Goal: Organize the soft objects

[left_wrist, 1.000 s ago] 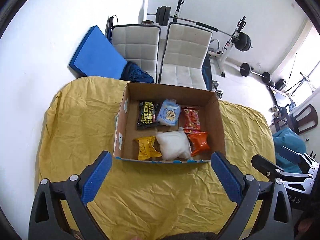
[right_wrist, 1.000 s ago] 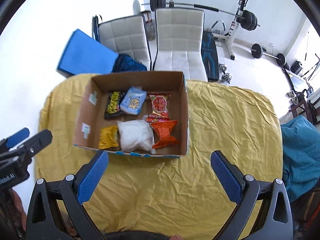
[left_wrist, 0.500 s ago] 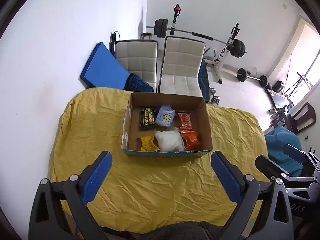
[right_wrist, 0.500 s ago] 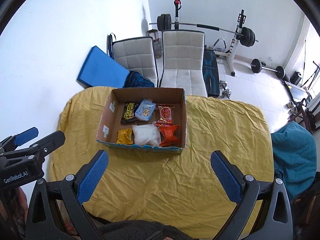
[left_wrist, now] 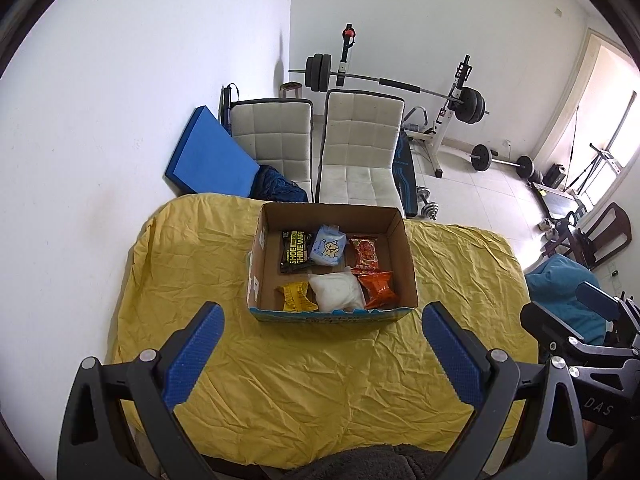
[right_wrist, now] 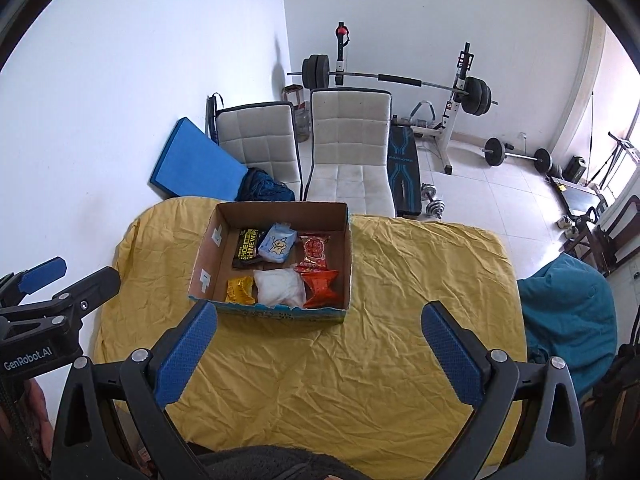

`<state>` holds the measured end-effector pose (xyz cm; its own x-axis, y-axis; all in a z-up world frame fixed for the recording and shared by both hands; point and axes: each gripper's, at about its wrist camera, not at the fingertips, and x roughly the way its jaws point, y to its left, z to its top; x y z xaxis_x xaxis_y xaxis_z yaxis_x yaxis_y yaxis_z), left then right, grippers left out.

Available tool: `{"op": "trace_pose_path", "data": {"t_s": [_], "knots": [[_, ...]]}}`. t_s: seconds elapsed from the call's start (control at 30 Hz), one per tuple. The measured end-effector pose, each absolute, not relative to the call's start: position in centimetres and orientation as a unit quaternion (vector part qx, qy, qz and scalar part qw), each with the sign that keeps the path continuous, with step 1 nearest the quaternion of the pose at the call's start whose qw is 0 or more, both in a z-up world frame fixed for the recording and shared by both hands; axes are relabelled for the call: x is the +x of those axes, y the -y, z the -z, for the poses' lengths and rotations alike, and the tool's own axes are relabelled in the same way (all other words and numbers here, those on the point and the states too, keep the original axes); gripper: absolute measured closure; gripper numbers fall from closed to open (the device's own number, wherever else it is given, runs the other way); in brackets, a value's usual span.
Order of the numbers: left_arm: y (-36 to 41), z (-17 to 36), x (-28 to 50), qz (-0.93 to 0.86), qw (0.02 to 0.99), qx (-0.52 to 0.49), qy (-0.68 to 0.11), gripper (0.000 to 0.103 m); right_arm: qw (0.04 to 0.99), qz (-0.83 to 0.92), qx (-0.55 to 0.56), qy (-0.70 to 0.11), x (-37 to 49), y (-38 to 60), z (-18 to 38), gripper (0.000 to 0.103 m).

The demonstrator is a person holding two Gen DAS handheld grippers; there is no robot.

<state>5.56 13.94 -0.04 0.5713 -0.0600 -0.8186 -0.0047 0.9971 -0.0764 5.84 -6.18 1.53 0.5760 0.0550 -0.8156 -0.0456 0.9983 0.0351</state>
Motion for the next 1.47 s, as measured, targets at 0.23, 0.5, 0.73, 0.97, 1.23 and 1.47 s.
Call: {"op": "trace_pose_path", "data": {"t_s": [0.23, 0.5, 0.73, 0.97, 1.23, 1.47], "knots": [[-13.8, 0.8, 5.3, 0.013, 0.881, -0.039, -0.472, 0.002, 0.886, -0.020, 0.006, -0.464, 6.0, 6.6, -0.9, 0.000], [-13.9, 1.4, 5.0, 0.006, 0.876, -0.044, -0.481, 0.002, 0.886, -0.005, 0.004, -0.464, 6.0, 7.3, -0.6, 0.000], [-13.9, 1.4, 4.9, 0.004, 0.876, -0.045, -0.480, 0.001, 0.886, -0.005, 0.003, -0.464, 6.0, 7.4, -0.5, 0.000], [-13.9, 1.3, 4.9, 0.005, 0.876, -0.046, -0.480, 0.002, 0.887, -0.005, 0.005, -0.462, 6.0, 7.3, -0.6, 0.000], [-13.8, 1.3, 4.8, 0.003, 0.876, -0.046, -0.481, 0.002, 0.888, -0.004, 0.007, -0.460, 6.2, 7.2, -0.8, 0.000], [-13.9, 1.1, 4.7, 0.000, 0.878, -0.046, -0.476, 0.001, 0.888, -0.005, 0.006, -0.461, 6.3, 7.2, -0.8, 0.000]]}}
